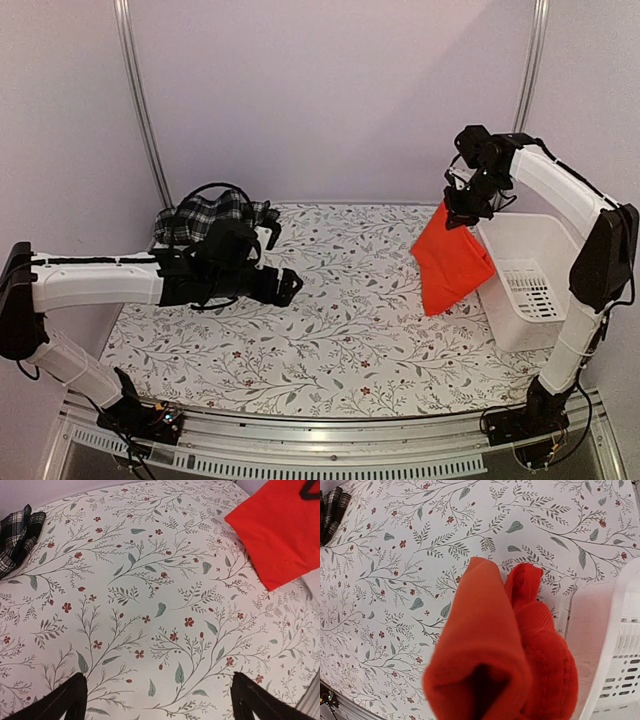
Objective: Fold and stack the mixed laundry pile
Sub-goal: Turn over the square-folded T-shirt at the center of the board.
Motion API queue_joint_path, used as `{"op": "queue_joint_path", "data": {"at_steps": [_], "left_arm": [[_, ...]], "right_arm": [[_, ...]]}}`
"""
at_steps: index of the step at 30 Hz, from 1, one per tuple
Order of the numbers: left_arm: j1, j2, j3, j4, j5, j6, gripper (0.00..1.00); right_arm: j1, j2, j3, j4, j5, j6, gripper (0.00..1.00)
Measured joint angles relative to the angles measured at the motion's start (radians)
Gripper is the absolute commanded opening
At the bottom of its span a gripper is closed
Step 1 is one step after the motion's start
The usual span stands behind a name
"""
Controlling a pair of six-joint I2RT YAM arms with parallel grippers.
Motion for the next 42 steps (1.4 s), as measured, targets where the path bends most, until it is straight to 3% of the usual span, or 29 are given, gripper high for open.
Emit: {"op": "queue_joint_path", "data": {"at_steps": [7,12,17,23,27,32,37,42], "left_arm": [[0.030,-0.035,-0.027,-0.041,-0.016,-0.016,1.00],[0.051,-0.045,-0.031,-0.100,-0.039,-0.035,0.99],[0.089,-0.121,-0.081,-0.129,-0.034,-0.077,1.00],[0.133,-0.208,-0.148,-0.138,-0.015,-0.137,1.00],[0.145,-0.247,-0.182,-0.153,0.005,-0.181,1.00],[0.149,-0.290,-0.214,-0.141,0.063,-0.230,0.99],[0.130,-0.251,-0.214,-0.048,0.167,-0.247,0.88],[0.062,0.052,-0.044,0.019,0.287,-0.219,0.76]], "right_arm": [[0.093,0.010,0.036,-0.093,0.187,-0.002,0.00],[0.266,0.225,0.155,-0.098,0.183,0.025,0.00],[0.407,0.458,0.338,-0.083,0.074,0.061,0.00],[0.477,0.576,0.419,0.006,-0.208,0.116,0.38],[0.476,0.589,0.418,0.138,-0.466,0.150,0.55],[0.433,0.473,0.231,0.420,-0.723,0.203,0.52],[0.268,0.238,-0.065,0.515,-0.751,0.196,0.46],[0.090,0.149,-0.224,0.506,-0.637,0.101,0.37]]}}
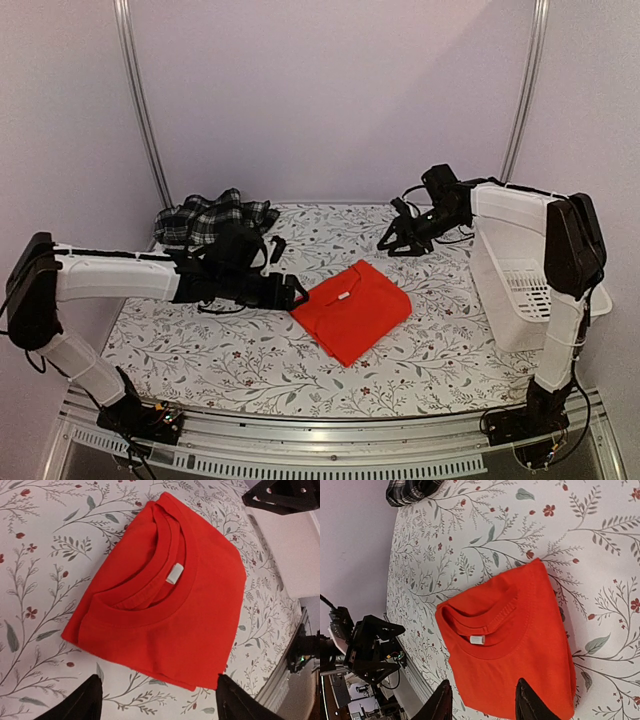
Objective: Fold and stack the mixed laundry pile
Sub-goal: Adjust the square-folded T-shirt at the center of the board.
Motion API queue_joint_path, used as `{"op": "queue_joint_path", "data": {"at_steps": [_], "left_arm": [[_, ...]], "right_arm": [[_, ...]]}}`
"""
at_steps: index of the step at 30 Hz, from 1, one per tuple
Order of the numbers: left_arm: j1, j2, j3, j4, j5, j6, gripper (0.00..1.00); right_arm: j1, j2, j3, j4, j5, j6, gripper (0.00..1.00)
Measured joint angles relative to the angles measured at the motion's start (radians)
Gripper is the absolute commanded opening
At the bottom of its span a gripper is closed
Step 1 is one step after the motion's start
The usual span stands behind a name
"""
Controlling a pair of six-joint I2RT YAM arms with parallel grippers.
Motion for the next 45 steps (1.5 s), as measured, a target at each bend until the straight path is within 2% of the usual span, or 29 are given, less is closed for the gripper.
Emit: {"op": "queue_joint_path", "data": {"at_steps": [4,7,12,15,18,22,27,31,37,45], "left_arm": [[-0.058,0.271,0.217,-0.008,0.065,0.023,0.69],[-0.077,0.417,0.340,-0.029,0.092,0.029,0.64],[-0.064,0.529,0.395,-0.101,0.094,0.027,0.59],[-0.027,0.518,0.376,-0.100,0.099,0.021,0.57],[0.031,0.489,0.335,-0.100,0.098,0.021,0.58],[0.117,0.444,0.288,-0.117,0.089,0.032,0.68],[0.150,0.333,0.202,-0.136,0.072,0.051,0.78],[0.150,0.182,0.106,-0.134,0.077,0.031,0.86],[0.158,-0.017,-0.059,-0.068,0.099,-0.074,0.85],[0.169,-0.098,-0.282,0.005,0.140,-0.235,0.80]], "right_arm": [[0.001,0.060,-0.014,-0.065,0.085,-0.115,0.33],[0.025,0.119,-0.035,-0.078,0.118,-0.177,0.32],[0.052,0.150,-0.109,-0.097,0.129,-0.223,0.32],[0.081,0.149,-0.124,-0.101,0.098,-0.237,0.35],[0.141,0.146,-0.136,-0.109,0.047,-0.241,0.42],[0.197,0.090,-0.176,-0.112,-0.011,-0.221,0.48],[0.085,-0.121,-0.289,-0.080,-0.044,-0.163,0.49],[0.018,-0.212,-0.328,-0.049,-0.056,-0.137,0.46],[0.114,-0.180,-0.301,0.001,-0.092,-0.097,0.43],[0.271,0.006,-0.203,0.094,-0.151,-0.090,0.37]]}}
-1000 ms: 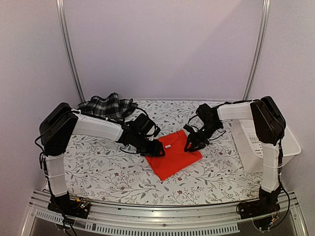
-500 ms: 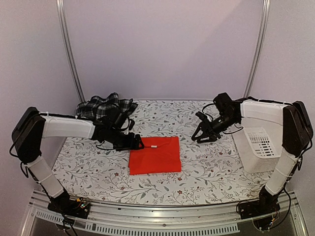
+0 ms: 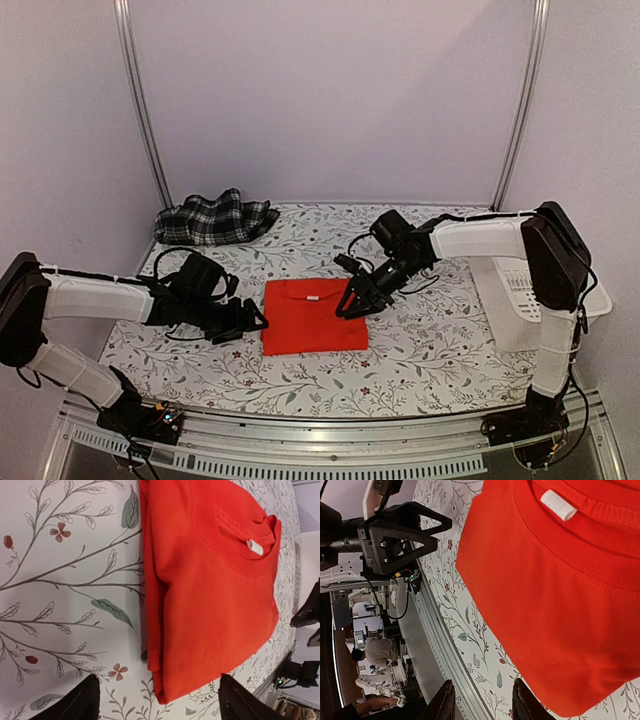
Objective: Fold and stack the mixed laundry pile
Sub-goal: Adjust the square-folded T-shirt at the center of the board, then pick up the square-folded T-shirt from the center of the board.
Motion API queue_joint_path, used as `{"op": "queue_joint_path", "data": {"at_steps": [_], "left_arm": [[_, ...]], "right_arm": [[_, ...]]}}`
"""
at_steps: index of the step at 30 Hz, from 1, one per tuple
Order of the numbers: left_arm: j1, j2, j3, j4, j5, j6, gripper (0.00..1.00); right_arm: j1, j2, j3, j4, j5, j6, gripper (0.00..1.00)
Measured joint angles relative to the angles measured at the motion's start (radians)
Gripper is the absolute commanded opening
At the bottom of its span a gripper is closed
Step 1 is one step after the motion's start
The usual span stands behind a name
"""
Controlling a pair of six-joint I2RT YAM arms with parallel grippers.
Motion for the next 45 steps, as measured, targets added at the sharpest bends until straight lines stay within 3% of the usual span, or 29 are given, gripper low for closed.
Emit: {"op": "queue_joint_path", "data": {"at_steps": [7,14,22,29,45], "left_arm": [[0.037,-0.027,-0.037,0.045,0.024,-0.067,0.80],[0.097,-0.131,-0.114,0.113,0.047,-0.117,0.80],[0.109,-0.136,-0.142,0.164,0.091,-0.153,0.80],[0.109,-0.142,-0.165,0.208,0.098,-0.199,0.81],[0.110,-0.173,-0.221,0.237,0.092,-0.276,0.82]], "right_arm": [[-0.038,0.157,-0.024,-0.045,0.020,-0.072,0.33],[-0.072,0.106,0.056,-0.140,0.206,-0.149,0.36],[0.203,-0.017,0.191,-0.111,0.402,-0.241,0.34],[0.407,0.025,0.206,-0.087,0.539,-0.333,0.30],[0.448,0.243,0.276,-0.054,0.663,-0.375,0.30]]}}
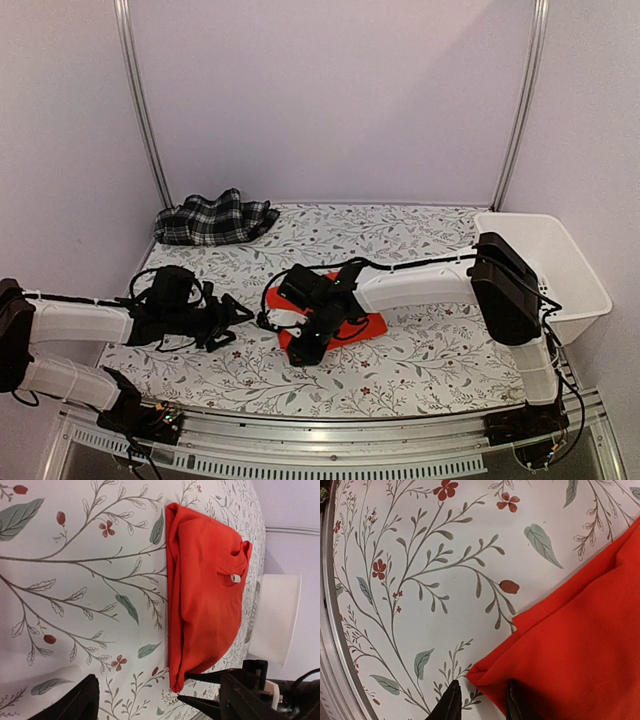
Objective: Fold and stack the mixed laundry pile
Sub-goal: Pick up the square-folded T-shirt from the center of the board.
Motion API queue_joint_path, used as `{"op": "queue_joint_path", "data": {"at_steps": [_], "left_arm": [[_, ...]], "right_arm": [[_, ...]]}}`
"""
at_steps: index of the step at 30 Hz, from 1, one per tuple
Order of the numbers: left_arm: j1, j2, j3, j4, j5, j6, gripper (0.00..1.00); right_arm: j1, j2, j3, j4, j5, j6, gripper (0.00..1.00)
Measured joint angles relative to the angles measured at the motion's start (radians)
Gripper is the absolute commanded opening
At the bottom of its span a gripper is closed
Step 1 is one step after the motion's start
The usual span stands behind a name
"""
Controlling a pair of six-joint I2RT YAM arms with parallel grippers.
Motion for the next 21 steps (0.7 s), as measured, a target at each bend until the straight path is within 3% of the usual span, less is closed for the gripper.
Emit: {"op": "queue_joint_path", "data": {"at_steps": [2,6,11,15,21], "left_arm": [[0.000,0.014,0.000,0.010,-0.001,-0.013,0.82],[0.000,0.046,-0.007,0.042,-0.002,-0.052,0.82],[0.000,0.059,-0.018,0.074,-0.003,-0.089,0.84],[0.000,0.064,-0.020,0.120,-0.002,-0.114,0.98],[-0.016,0.119,-0.016,0.230,0.001,-0.157,1.00]], "right_arm": [[0.002,0.005,0.010,0.003,0.012,0.000,0.27],[0.003,0.017,0.021,0.008,0.057,-0.004,0.01],[0.004,0.025,0.044,0.001,0.111,-0.003,0.00],[0.002,0.025,0.067,-0.016,0.118,-0.003,0.00],[-0.009,0.019,0.138,-0.024,0.114,0.001,0.00]]}}
